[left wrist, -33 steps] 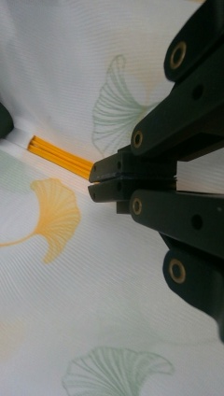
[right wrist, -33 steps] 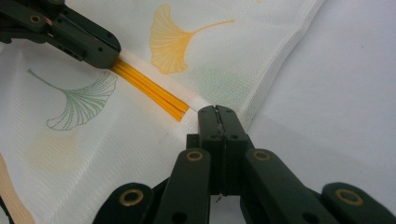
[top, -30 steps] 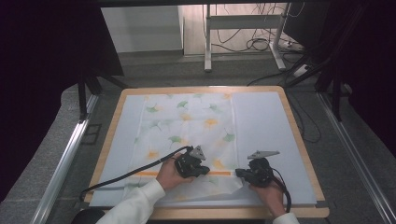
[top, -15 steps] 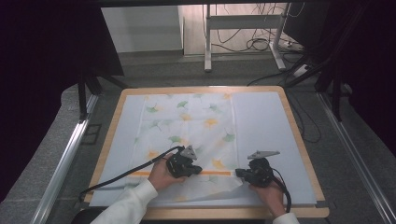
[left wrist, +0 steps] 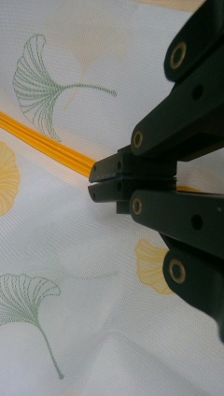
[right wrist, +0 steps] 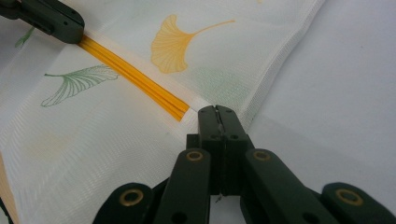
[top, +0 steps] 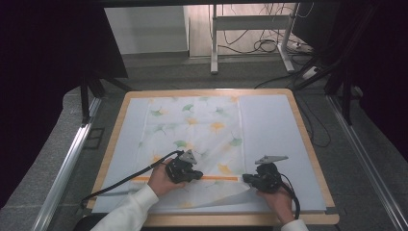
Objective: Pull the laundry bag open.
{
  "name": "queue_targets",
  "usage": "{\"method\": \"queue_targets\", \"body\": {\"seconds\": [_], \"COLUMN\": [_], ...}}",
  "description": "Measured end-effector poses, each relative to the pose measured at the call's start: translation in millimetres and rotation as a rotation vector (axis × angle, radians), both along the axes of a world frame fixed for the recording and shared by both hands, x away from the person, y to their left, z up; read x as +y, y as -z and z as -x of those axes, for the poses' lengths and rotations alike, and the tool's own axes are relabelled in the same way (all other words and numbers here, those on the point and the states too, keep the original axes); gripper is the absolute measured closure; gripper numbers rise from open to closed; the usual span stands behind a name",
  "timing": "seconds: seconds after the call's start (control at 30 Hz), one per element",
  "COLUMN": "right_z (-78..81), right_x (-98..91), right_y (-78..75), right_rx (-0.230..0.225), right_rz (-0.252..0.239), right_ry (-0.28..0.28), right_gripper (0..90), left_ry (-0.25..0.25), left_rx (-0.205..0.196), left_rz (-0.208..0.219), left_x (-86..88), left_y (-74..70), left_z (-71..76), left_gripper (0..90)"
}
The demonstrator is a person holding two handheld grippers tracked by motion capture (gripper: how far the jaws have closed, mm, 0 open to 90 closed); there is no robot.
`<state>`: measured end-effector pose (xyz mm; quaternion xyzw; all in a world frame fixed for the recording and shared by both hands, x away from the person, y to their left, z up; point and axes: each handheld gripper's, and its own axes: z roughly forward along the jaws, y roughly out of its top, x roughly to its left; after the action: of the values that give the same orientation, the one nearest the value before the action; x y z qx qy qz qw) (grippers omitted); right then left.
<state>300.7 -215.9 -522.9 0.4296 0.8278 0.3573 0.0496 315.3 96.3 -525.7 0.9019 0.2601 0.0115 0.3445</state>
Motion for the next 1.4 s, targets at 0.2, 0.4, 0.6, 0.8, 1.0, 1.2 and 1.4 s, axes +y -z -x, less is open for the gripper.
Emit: {"method": "queue_targets", "body": {"seconds": [0.2,0.4,0.6,0.8,1.0,1.2,1.4], "right_z": [-0.1,0.0,0.0,0.1,0.1,-0.1,0.0], "right_x": [-0.1,-0.2,-0.1,-0.2,-0.2,-0.3,-0.3], "right_y": [0.0,0.1,0.1,0.1,0.1,0.2,0.2], "right_rx": [0.0,0.0,0.0,0.0,0.001,0.001,0.001], "right_rz": [0.0,-0.001,-0.001,-0.002,-0.002,-0.003,-0.003], "right_ry": [-0.001,-0.001,0.0,0.0,0.0,-0.001,0.0], "right_gripper": [89.6,89.7,89.6,89.7,89.7,89.6,89.6], "left_ry": [-0.004,-0.016,-0.023,-0.025,-0.023,-0.029,-0.044], "left_rx": [-0.002,-0.002,0.007,-0.001,-0.001,0.009,0.01], "left_rz": [-0.003,-0.016,-0.008,-0.016,-0.018,-0.01,-0.016], "left_x": [3.9,12.9,21.5,23.6,24.1,28.0,39.2], "left_y": [0.0,-0.6,-0.3,-0.8,-0.9,-0.1,-0.1], "left_z": [0.8,2.7,4.5,7.5,7.5,6.7,8.3], "left_gripper": [90.0,90.0,90.0,90.0,90.0,90.0,90.0]}}
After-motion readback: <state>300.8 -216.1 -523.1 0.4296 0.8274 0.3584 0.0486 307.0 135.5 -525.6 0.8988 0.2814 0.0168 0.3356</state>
